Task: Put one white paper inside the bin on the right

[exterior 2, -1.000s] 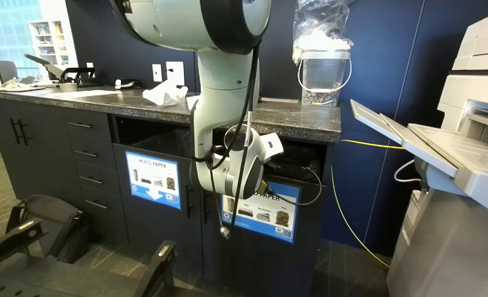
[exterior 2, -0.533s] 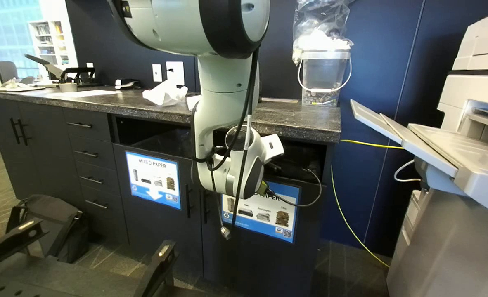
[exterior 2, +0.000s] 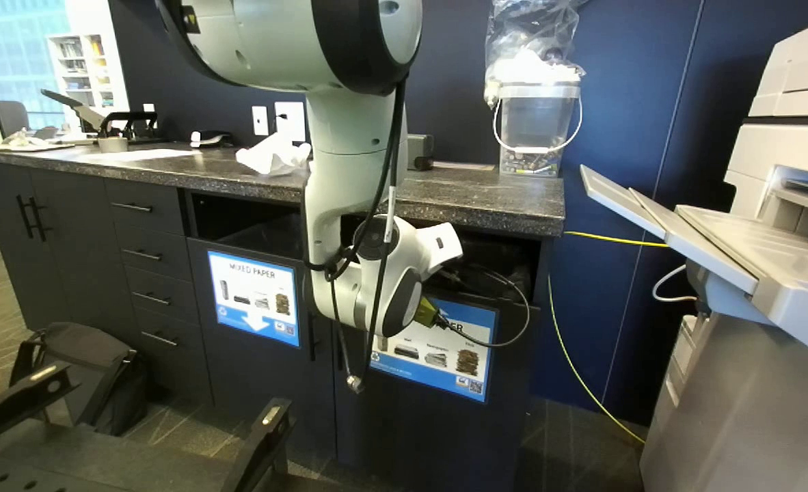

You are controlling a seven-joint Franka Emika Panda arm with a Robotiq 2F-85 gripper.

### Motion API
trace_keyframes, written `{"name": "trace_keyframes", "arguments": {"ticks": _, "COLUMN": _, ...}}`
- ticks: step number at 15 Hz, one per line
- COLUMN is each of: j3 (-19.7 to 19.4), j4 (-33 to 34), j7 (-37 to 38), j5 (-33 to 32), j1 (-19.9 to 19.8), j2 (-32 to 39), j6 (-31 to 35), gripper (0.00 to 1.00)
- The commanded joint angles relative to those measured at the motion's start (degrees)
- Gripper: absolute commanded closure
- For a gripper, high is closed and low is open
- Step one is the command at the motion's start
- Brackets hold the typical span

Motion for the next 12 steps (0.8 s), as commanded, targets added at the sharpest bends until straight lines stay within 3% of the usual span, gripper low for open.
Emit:
{"name": "trace_keyframes", "arguments": {"ticks": 1, "j3": -1.92, "j4": -5.40, "j7": -3.08, "j5": 6.82, "j1": 3.78, "j2": -1.65, "j6": 7.19, "gripper": 0.00}}
{"name": "trace_keyframes", "arguments": {"ticks": 9, "j3": -1.86, "j4": -13.67, "j7": -7.94, "j5": 18.26, "j1": 9.43, "j2": -3.46, "j6": 20.13, "gripper": 0.00}}
{"name": "trace_keyframes", "arguments": {"ticks": 10, "j3": -5.11, "j4": -10.99, "j7": -5.84, "j5": 20.64, "j1": 12.54, "j2": -3.26, "j6": 17.02, "gripper": 0.00}}
{"name": "trace_keyframes", "arguments": {"ticks": 12, "j3": -5.18, "j4": -14.55, "j7": -6.68, "j5": 21.89, "j1": 13.15, "j2": -5.12, "j6": 18.45, "gripper": 0.00}}
